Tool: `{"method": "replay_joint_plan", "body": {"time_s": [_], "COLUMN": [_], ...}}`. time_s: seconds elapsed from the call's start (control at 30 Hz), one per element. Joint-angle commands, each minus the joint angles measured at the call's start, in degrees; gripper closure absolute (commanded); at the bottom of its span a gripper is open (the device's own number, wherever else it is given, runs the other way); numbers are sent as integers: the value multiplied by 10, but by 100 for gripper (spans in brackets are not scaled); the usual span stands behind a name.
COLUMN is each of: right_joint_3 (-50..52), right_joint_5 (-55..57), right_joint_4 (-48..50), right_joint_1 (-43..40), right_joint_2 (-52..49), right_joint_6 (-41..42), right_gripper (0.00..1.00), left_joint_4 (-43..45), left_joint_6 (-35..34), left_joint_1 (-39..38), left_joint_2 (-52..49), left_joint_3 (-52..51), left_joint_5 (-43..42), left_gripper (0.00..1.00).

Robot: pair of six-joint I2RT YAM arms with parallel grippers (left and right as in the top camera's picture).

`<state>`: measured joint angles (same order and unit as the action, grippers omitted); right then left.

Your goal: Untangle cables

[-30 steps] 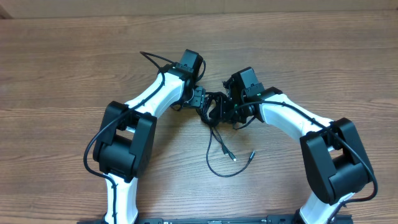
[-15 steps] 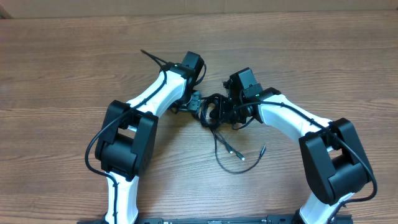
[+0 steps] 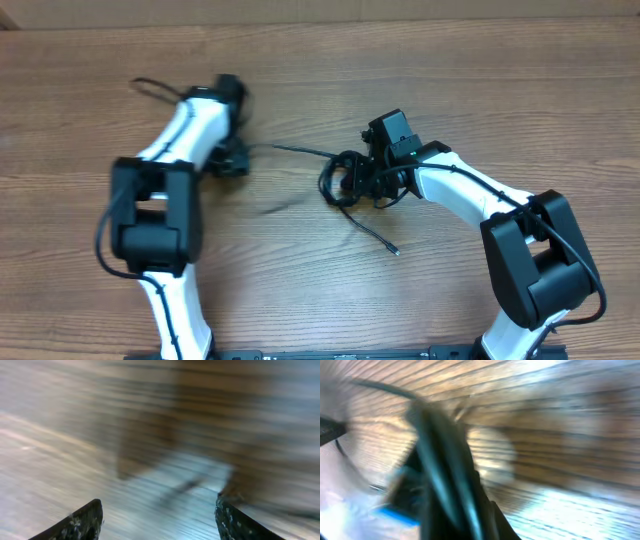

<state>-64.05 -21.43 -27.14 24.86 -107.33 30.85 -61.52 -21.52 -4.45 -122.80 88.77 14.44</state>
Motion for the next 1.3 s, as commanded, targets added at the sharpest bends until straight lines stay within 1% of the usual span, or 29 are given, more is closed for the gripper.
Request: {"method": "replay_joint_plan", "body": {"time_s": [0.0,0.13,0.17,0.37,0.53,0.57,0.67,0.9,1.03,1.13,1.23,1.27], "right_joint_3": [4,4,4,4,4,4,4,3,3,3,3,3], "right_joint_5": [23,23,23,22,19,19,17,12,12,9,8,8], "right_joint_4": [-1,-1,-1,-4,-4,-4,-4,-4,-4,-4,-4,-4], "right_joint_1": [-9,-9,-9,-9,-9,-9,-9,-9,-9,-9,-9,-9], "right_joint_2": [8,8,8,8,8,8,8,8,8,8,8,8], "right_joint_6": [9,9,9,9,9,9,9,9,9,9,9,9], "right_gripper": [96,96,96,96,96,96,96,96,96,96,96,96], "left_joint_4": [-2,-5,-7,-10,-47,-55,-73,-78,-79,-79,-76,-75], "left_joint_6": [-19,-1,2,47,48,48,43,35,38,38,37,37], "left_joint_1": [72,145,154,170,166,166,163,119,76,35,-9,-24], "left_joint_2": [-24,-24,-24,-24,-12,-6,24,129,151,144,132,126], "left_joint_3": [-7,-7,-7,-5,31,41,64,70,70,68,66,66], "left_joint_5": [-51,-145,-153,-222,-229,-228,-230,-231,-230,-230,-230,-230], "left_gripper": [27,27,27,28,31,32,33,30,29,41,47,51]}}
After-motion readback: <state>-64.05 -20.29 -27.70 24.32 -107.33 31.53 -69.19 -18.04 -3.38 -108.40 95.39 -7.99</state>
